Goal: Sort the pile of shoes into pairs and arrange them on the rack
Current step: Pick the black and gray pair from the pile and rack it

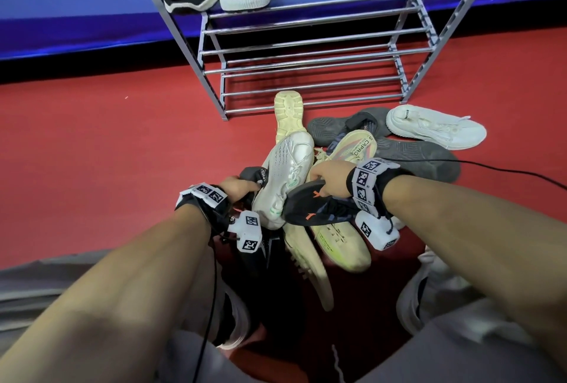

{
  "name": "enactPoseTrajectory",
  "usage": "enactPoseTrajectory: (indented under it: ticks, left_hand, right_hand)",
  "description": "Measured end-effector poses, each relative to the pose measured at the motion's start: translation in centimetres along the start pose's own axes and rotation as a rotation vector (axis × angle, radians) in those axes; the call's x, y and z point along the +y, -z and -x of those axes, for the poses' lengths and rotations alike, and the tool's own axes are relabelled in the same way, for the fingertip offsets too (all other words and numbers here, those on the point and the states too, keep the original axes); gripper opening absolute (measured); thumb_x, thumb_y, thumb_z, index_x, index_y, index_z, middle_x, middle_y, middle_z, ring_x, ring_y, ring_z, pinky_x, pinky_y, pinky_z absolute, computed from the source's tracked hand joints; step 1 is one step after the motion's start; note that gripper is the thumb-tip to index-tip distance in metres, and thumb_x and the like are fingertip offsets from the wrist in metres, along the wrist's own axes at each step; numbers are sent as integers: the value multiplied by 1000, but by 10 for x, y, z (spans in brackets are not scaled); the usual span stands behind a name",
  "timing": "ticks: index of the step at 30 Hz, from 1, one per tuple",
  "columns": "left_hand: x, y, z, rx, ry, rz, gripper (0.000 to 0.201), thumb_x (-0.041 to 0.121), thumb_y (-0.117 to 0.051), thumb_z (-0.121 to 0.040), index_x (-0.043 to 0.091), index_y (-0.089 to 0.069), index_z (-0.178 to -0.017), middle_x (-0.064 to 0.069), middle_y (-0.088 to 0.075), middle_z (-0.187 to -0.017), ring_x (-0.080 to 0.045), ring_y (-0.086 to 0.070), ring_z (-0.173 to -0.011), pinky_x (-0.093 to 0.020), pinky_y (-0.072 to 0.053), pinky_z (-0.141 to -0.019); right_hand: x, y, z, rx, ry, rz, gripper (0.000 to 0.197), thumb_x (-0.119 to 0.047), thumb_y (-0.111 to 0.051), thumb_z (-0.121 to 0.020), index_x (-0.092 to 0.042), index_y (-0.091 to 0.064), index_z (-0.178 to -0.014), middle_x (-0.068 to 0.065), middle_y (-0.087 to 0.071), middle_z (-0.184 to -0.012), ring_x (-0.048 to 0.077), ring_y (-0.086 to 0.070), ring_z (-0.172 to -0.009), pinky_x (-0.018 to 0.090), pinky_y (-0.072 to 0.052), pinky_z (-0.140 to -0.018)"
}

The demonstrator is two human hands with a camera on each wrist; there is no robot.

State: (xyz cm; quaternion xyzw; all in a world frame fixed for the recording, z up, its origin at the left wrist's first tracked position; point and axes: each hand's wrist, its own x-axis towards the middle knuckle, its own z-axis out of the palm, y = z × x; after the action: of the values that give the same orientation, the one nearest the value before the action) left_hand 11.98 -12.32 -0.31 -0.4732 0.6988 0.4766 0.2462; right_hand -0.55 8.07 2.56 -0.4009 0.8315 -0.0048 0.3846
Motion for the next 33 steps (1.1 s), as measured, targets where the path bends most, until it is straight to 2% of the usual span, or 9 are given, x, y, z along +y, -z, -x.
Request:
enactPoseTrajectory:
  ticks: [4, 8, 13, 17, 21, 25, 28, 30, 33]
  left_hand:
    - [7, 10, 4, 19, -30, 35, 32, 19, -65, -87, 0, -61, -112, -20, -67, -97, -31, -62, -75, -31, -49, -59]
    - [17, 23, 10, 77, -63, 89, 34, 16, -58, -82, -5, -62, -109, -21, -65, -91, -33, -61, -71, -33, -50, -57]
    - [32, 40, 23, 149, -105, 177, 6, 8, -51, -84, 7, -53, -90, -14, -55, -79, -30, -58, -66, -34, -49, -58]
    - [45, 62, 34, 190, -188, 258, 23, 6, -48, -84, 11, -52, -106, -12, -57, -84, -29, -59, -69, -30, -46, -56]
    - [58, 77, 44, 219, -279, 354, 24, 4, -48, -84, 9, -53, -107, -12, -60, -88, -28, -61, -69, -27, -47, -54]
    - [67, 86, 48, 265, -293, 440, 30, 5, -47, -82, 7, -53, -112, -14, -61, -93, -32, -64, -77, -36, -53, -60]
    - [73, 94, 48, 322, -231, 508, 35, 4, -45, -81, 4, -53, -115, -16, -61, -99, -35, -64, -85, -42, -53, -66]
    - [75, 97, 47, 339, -212, 544, 36, 4, -44, -80, 3, -53, -116, -13, -62, -94, -34, -65, -85, -41, -52, -67]
    - [75, 100, 46, 382, -235, 611, 31, 3, -43, -78, 5, -54, -108, -9, -58, -78, -29, -63, -73, -37, -52, -61]
  right_hand:
    - [-1, 3, 1, -5, 4, 27, 22, -16, -64, -89, -13, -62, -111, 4, -59, -98, 24, -56, -90, 32, -43, -76]
    - [-2, 5, 1, 0, -7, 48, 13, -13, -61, -90, -16, -60, -103, 7, -62, -99, 25, -57, -88, 32, -42, -74]
    - [-3, 5, 2, 11, -1, 62, 22, -12, -59, -90, -16, -63, -111, 9, -66, -111, 30, -62, -102, 38, -49, -84]
    - [-5, 3, 2, 15, -8, 76, 21, -9, -56, -89, -16, -64, -107, 10, -68, -108, 31, -63, -100, 40, -51, -84]
    - [-5, 2, 3, 27, -3, 79, 24, -9, -56, -89, -15, -66, -110, 10, -68, -110, 31, -62, -102, 39, -50, -87]
    - [3, 5, 6, 49, -4, 44, 30, -10, -58, -91, -17, -65, -120, 7, -65, -119, 28, -60, -107, 39, -50, -93]
    - [11, 8, 6, 56, -21, -21, 35, -12, -63, -91, -14, -62, -126, 5, -61, -127, 26, -57, -114, 37, -47, -97]
    - [13, 8, 7, 54, -13, -32, 35, -12, -63, -91, -13, -61, -126, 6, -59, -129, 26, -56, -115, 36, -46, -97]
    - [13, 8, 4, 71, -14, -26, 33, -13, -63, -91, -15, -62, -124, 5, -61, -126, 26, -57, -114, 35, -47, -95]
